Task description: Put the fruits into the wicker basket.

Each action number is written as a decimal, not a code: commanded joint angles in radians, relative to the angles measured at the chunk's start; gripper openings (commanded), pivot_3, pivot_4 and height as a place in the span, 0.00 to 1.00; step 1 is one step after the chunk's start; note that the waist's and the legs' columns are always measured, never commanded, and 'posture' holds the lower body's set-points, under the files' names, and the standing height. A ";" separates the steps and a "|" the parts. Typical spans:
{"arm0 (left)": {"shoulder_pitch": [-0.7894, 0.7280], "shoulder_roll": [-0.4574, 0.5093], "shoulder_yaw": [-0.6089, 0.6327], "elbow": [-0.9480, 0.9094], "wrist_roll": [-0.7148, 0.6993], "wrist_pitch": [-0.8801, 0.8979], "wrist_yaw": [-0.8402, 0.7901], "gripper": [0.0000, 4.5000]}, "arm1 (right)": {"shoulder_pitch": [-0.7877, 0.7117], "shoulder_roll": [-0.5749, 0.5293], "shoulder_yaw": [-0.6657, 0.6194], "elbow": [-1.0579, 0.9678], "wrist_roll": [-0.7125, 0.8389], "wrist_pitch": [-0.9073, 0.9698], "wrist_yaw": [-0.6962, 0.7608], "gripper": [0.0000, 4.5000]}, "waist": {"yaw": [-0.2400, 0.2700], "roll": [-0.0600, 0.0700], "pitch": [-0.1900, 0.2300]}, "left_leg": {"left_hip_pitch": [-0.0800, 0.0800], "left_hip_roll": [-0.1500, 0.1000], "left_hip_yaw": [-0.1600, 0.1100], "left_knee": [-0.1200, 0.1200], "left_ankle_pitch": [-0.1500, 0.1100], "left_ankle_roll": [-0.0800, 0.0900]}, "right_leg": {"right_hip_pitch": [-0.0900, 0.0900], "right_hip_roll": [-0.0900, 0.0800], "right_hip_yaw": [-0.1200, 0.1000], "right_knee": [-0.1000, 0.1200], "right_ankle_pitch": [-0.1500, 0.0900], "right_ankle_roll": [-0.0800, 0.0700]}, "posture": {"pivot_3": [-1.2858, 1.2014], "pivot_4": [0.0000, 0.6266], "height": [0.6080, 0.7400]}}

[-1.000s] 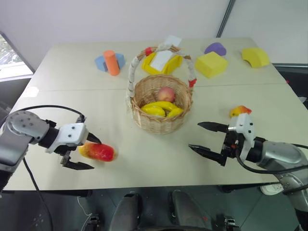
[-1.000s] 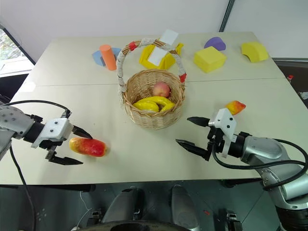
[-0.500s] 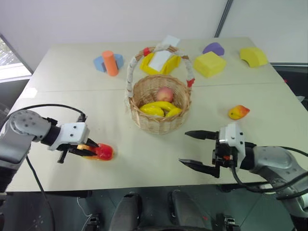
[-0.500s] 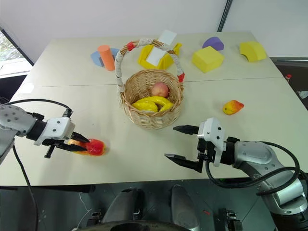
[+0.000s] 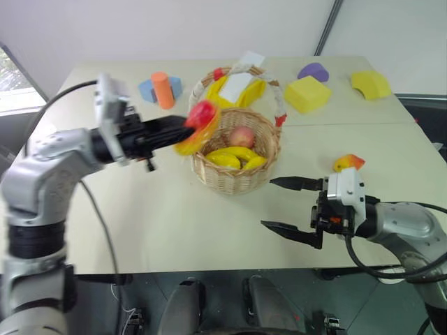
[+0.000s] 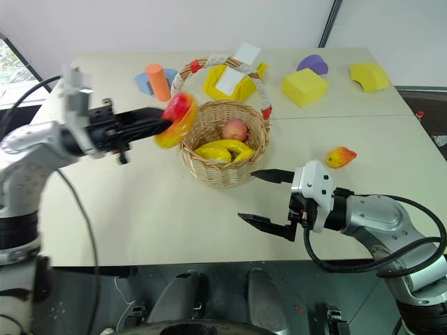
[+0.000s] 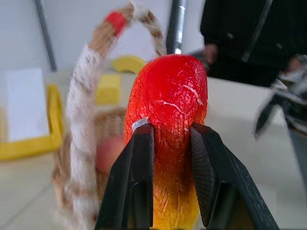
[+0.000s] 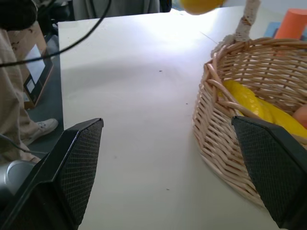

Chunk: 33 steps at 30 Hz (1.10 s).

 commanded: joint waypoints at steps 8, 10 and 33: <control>-0.056 -0.197 -0.269 0.037 0.315 -0.184 0.178 0.42 | -0.043 0.025 -0.023 -0.036 0.022 0.030 -0.097 1.00 | 0.001 0.000 0.000 | 0.000 0.000 0.001 0.000 0.000 -0.001 | 0.000 0.001 0.001 0.000 0.000 0.000 | 0.52 0.24 1.00; -0.057 -0.198 -0.278 0.047 0.338 -0.200 0.173 0.63 | -0.037 0.030 -0.036 -0.029 0.024 0.032 -0.112 1.00 | 0.001 0.000 0.000 | 0.000 0.000 0.001 -0.001 0.000 -0.001 | -0.001 0.001 0.001 0.000 0.000 0.000 | 0.52 0.24 1.00; 0.254 -0.093 -0.167 -0.206 0.027 -0.111 -0.044 1.00 | -0.261 0.158 -0.110 0.798 -0.463 -0.088 -0.562 1.00 | 0.001 0.002 -0.001 | 0.000 -0.001 0.003 -0.001 0.001 -0.002 | -0.001 0.000 0.003 0.002 0.000 0.000 | 0.52 0.24 1.00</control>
